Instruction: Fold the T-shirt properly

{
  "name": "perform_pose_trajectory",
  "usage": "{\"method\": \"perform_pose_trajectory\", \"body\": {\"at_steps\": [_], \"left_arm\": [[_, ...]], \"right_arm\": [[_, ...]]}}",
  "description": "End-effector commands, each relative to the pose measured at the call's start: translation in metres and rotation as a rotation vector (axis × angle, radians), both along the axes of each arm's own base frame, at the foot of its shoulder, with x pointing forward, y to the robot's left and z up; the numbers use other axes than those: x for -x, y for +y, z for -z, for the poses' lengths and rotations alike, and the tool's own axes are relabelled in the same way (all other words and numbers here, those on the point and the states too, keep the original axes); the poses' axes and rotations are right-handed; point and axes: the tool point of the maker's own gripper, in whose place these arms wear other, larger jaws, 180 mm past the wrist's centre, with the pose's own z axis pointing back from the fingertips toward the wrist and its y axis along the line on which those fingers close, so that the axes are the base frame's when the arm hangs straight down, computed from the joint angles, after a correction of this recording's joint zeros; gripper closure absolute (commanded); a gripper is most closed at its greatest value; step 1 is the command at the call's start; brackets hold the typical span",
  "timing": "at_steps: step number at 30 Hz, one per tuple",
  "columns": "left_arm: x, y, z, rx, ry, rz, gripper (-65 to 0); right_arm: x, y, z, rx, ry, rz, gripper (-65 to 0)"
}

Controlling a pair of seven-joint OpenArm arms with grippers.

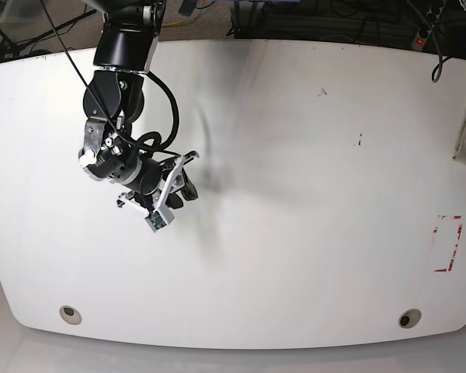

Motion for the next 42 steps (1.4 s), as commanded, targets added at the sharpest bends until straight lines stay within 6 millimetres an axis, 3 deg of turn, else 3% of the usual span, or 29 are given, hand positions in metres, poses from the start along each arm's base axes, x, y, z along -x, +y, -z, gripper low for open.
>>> {"method": "perform_pose_trajectory", "body": {"at_steps": [1,4,9,13,17,20,25,28,34,42], "left_arm": [[-0.029,-0.01,-0.033,-0.037,-0.112,0.057,-43.3],[-0.046,-0.033,-0.048,-0.052,-0.178,0.114,-43.3],[-0.066,-0.079,-0.055,-0.022,-0.274,0.186,-43.3],[-0.096,-0.14,-0.058,0.074,-0.415,0.289,-43.2],[-0.114,-0.181,-0.059,0.159,-0.604,0.282,-43.2],[-0.123,-0.212,-0.054,0.207,-0.693,0.264,-43.2],[-0.116,-0.252,-0.029,0.25,-0.708,0.231,-43.2],[-0.093,-0.282,-0.002,0.299,-0.658,0.232,-43.2],[-0.034,-0.317,0.01,0.359,-0.604,0.224,-43.2],[0.066,-0.338,0.016,0.391,-0.447,0.225,-43.2]], "right_arm": [[-0.011,-0.004,-0.022,0.004,-0.077,0.004,-18.1],[-0.013,-0.012,-0.026,0.022,-0.094,0.011,-18.1],[-0.017,-0.027,-0.029,0.099,-0.19,0.04,-18.1],[-0.018,-0.034,-0.032,0.143,-0.324,0.056,-18.1],[-0.012,-0.04,-0.028,0.155,-0.436,0.086,-18.4],[-0.005,-0.058,-0.025,0.148,-0.484,0.142,-18.4],[0.018,-0.079,-0.009,0.145,-0.501,0.229,-18.4],[0.044,-0.088,0.009,0.15,-0.463,0.25,-18.4],[0.094,-0.104,0.031,0.077,-0.385,0.297,-18.4],[0.175,-0.115,0.058,-0.008,-0.23,0.34,-18.4]]}}
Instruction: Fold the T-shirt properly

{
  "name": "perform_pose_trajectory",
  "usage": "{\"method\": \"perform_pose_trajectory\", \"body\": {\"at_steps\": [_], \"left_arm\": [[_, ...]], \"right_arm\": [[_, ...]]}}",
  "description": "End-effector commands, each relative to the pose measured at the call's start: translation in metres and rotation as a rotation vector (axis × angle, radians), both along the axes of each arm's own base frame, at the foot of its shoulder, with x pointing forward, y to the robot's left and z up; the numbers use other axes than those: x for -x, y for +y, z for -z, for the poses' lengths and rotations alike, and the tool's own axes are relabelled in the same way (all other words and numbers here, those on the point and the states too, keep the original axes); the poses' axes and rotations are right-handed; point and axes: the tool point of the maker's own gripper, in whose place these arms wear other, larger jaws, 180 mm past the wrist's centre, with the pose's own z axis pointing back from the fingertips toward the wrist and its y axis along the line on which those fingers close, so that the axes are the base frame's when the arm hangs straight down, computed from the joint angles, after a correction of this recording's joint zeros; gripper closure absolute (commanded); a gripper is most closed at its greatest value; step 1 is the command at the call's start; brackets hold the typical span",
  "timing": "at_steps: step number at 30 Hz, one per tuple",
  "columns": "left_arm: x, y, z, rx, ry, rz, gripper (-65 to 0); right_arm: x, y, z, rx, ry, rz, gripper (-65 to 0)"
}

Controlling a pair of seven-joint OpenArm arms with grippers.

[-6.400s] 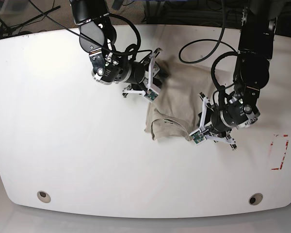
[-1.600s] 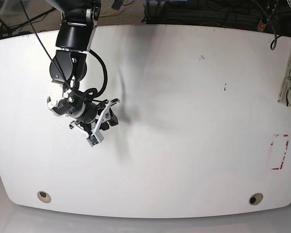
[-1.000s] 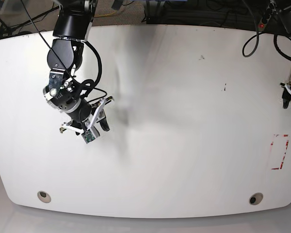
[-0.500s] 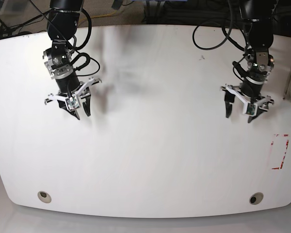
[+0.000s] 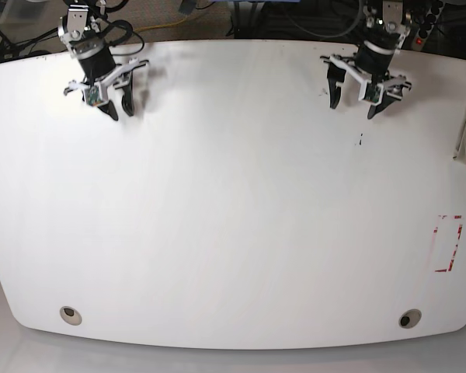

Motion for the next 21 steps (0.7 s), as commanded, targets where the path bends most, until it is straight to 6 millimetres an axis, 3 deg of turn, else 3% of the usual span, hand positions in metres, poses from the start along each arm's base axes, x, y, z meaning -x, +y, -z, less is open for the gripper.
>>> {"method": "perform_pose_trajectory", "body": {"at_steps": [1,8,12,17,21], "left_arm": [[0.031,-0.002,-0.009,-0.003,0.025,0.011,-43.2],[0.111,-0.005,0.004,0.03,0.214,-0.001,-43.2],[0.173,-0.005,0.011,0.037,0.371,-0.011,-43.2],[0.22,-0.002,0.024,0.047,0.499,-0.048,-43.2],[0.247,0.017,0.043,0.021,0.58,-0.101,-43.5]], "right_arm": [[0.022,0.0,-0.004,-0.047,-0.004,0.016,-18.4],[0.09,0.0,0.009,-0.097,0.109,0.05,-18.4],[0.15,0.009,0.02,-0.124,0.252,0.048,-18.4],[0.198,0.027,0.027,-0.156,0.377,0.03,-18.4],[0.241,0.039,0.046,-0.192,0.502,0.034,-18.2]]}}
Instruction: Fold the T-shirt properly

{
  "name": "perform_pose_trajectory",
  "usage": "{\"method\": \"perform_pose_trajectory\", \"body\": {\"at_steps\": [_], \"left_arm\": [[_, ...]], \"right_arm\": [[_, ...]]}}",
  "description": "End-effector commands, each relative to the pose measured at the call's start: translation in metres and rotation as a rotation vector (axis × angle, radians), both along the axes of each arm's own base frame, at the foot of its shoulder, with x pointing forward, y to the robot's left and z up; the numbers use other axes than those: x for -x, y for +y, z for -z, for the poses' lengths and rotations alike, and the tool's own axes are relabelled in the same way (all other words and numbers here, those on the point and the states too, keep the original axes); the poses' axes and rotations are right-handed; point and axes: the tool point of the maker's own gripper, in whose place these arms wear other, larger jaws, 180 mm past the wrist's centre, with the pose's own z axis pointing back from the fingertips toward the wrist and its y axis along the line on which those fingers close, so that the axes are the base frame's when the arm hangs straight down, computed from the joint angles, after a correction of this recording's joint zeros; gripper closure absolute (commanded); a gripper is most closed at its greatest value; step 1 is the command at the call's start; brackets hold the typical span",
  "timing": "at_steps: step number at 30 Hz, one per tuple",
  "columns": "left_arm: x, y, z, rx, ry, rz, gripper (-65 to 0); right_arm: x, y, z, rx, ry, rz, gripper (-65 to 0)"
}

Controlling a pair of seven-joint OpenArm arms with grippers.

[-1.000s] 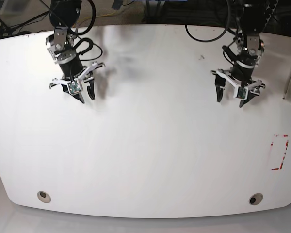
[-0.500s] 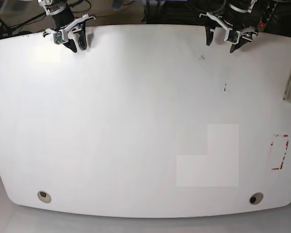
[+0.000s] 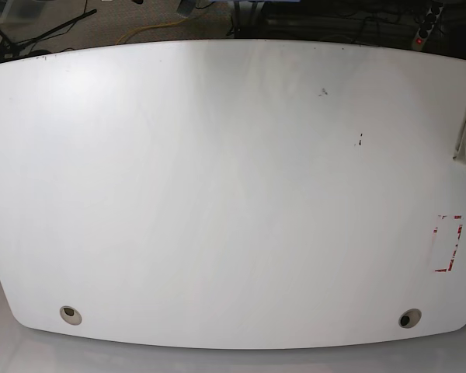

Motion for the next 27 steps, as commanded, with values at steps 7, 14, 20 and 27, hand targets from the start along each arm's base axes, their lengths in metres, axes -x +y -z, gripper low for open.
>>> {"method": "perform_pose_trajectory", "body": {"at_steps": [7,14,20,27], "left_arm": [[0.039,0.025,0.064,-0.031,0.146,-0.094,-43.8],[0.04,0.046,0.127,-0.045,0.242,-0.15,-43.6],[0.037,0.05,0.168,-0.038,0.33,-0.142,-43.3],[0.024,0.042,0.209,-0.014,0.44,-0.161,-43.3]], "right_arm": [[0.075,0.011,0.065,-0.051,0.251,0.026,-18.1],[0.069,0.0,0.115,-0.037,0.326,0.082,-18.1],[0.056,-0.009,0.15,-0.027,0.384,0.132,-18.1],[0.039,-0.016,0.177,-0.022,0.439,0.181,-18.1]]}}
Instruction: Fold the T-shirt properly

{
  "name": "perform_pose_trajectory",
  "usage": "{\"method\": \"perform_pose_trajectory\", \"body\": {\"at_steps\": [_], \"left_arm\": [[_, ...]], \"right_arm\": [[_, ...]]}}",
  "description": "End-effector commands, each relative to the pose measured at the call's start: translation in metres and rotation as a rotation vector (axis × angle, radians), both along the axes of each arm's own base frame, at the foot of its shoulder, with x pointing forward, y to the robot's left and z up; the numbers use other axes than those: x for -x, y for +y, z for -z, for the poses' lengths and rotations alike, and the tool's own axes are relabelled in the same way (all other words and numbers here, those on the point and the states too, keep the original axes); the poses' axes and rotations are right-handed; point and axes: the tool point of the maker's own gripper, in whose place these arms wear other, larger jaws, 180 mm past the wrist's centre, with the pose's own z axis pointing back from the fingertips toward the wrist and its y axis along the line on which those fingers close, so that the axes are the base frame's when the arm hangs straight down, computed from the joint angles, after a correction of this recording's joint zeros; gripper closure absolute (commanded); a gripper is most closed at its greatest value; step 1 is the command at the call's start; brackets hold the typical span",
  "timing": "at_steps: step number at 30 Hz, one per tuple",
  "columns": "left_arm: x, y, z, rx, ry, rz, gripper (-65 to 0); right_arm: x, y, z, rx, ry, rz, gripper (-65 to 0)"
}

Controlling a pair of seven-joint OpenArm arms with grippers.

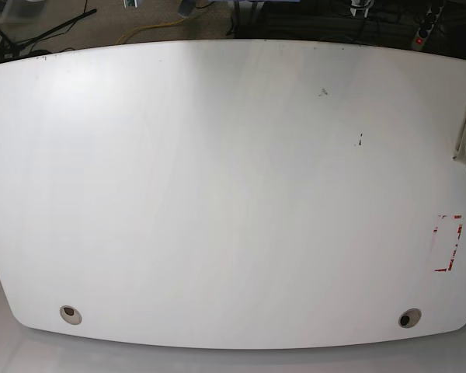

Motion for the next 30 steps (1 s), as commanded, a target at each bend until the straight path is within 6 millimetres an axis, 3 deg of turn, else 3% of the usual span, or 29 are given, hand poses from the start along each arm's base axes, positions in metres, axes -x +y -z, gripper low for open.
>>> {"method": "perform_pose_trajectory", "body": {"at_steps": [1,9,11,17,30], "left_arm": [[-0.001,-0.001,0.011,0.009,0.047,0.005,-43.3],[-0.028,0.005,0.026,-0.034,0.079,-0.011,-43.3],[-0.045,0.006,0.027,-0.04,0.059,-0.014,-43.3],[-0.064,-0.007,0.03,-0.036,0.077,-0.018,-43.3],[-0.067,-0.02,0.032,-0.021,0.083,-0.023,-43.5]], "right_arm": [[-0.002,-0.006,0.006,0.002,0.017,0.02,-18.1],[-0.028,0.007,0.02,0.005,0.028,-0.01,-18.1],[-0.032,0.004,0.024,0.043,0.035,-0.037,-18.1],[-0.043,-0.004,0.028,0.111,0.03,-0.078,-18.4],[-0.047,0.008,0.029,0.092,0.025,-0.073,-18.4]]}}
